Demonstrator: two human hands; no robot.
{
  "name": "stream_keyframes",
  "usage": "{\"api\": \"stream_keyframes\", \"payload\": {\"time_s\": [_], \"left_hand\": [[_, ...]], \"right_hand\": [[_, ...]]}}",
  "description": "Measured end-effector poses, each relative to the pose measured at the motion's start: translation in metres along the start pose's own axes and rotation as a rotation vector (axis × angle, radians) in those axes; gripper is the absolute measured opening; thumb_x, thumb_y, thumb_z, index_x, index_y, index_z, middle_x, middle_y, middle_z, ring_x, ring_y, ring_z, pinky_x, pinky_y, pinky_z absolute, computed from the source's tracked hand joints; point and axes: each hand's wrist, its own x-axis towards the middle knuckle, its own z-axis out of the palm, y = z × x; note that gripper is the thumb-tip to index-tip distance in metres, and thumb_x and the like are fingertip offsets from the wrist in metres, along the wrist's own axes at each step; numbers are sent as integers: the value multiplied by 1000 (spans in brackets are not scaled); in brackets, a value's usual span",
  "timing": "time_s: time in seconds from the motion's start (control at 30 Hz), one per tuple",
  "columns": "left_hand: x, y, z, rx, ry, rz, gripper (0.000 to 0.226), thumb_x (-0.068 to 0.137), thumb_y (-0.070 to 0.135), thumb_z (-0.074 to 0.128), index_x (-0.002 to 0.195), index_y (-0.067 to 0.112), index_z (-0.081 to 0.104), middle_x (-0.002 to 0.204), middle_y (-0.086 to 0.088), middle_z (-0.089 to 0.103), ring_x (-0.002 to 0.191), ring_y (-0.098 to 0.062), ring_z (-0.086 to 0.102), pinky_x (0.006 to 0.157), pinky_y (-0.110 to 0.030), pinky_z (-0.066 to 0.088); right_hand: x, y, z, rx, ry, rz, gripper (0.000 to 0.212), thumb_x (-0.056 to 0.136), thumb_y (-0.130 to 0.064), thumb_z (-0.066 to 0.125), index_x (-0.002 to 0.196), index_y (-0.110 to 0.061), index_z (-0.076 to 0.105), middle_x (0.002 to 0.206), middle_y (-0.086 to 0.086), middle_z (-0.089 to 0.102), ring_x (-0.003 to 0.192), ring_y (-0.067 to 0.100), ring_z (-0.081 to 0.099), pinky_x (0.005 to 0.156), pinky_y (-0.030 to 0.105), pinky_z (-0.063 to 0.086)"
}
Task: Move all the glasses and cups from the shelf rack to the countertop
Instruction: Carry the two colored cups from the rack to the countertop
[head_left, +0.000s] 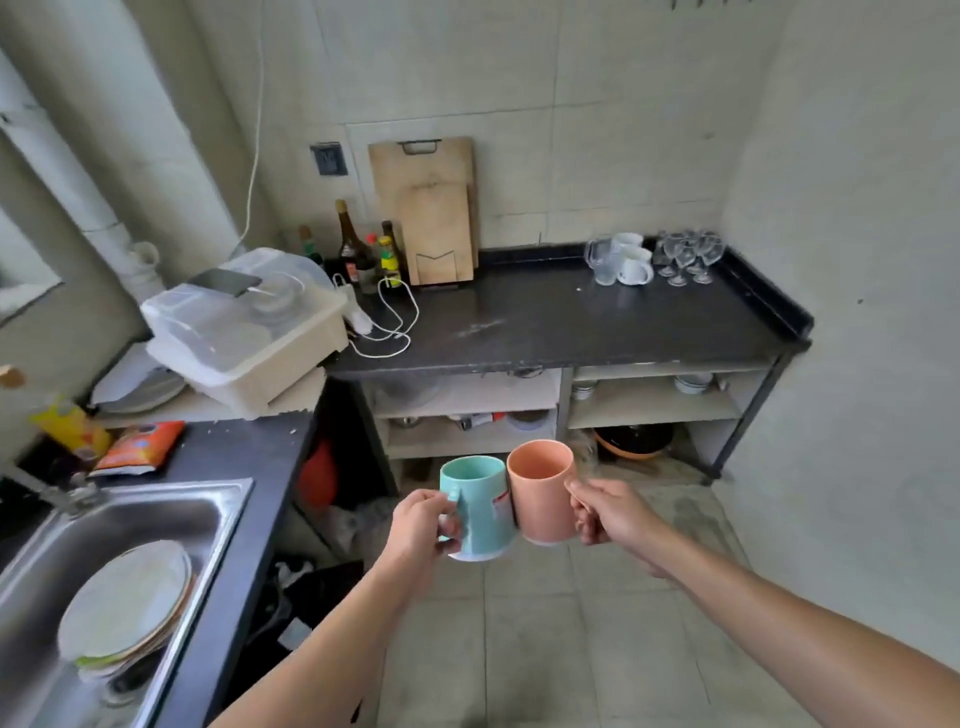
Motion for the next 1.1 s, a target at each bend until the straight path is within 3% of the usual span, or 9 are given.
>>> {"api": "stream_keyframes", "payload": {"time_s": [0.33,0.57,0.9,1.1], "left_hand": [[159,82,137,92,-231,-17,16,83,-6,43,73,6,45,50,-8,38,46,-20,37,46,-24,30],[249,151,226,189,-351,-13,19,83,-4,43,68,7,42,50,-8,39,50,-21,36,51,-28,32],[356,169,366,263,-374,-89,18,86,-3,42,70,5,44,53,-9,38,53,-21,35,56,-32,36],[427,179,449,306,-286,-112,14,92,2,42,88,-1,55,55,-10,42,55,-22,42,61,-36,44]], "right_hand": [[122,-53,-95,66,250,30,35,99,-26,54,67,-11,53,55,2,48,54,19,46,52,28,41],[191,-104,-149,151,369,31,36,99,-28,54,68,-9,53,56,4,47,53,17,43,51,26,39],[312,-106,-268,168,413,104,39,99,-30,54,65,-11,53,60,7,48,54,18,42,55,28,41],[413,-115,-349,115,328,109,39,99,-32,52,66,-12,54,56,3,49,50,14,43,49,25,37]]}}
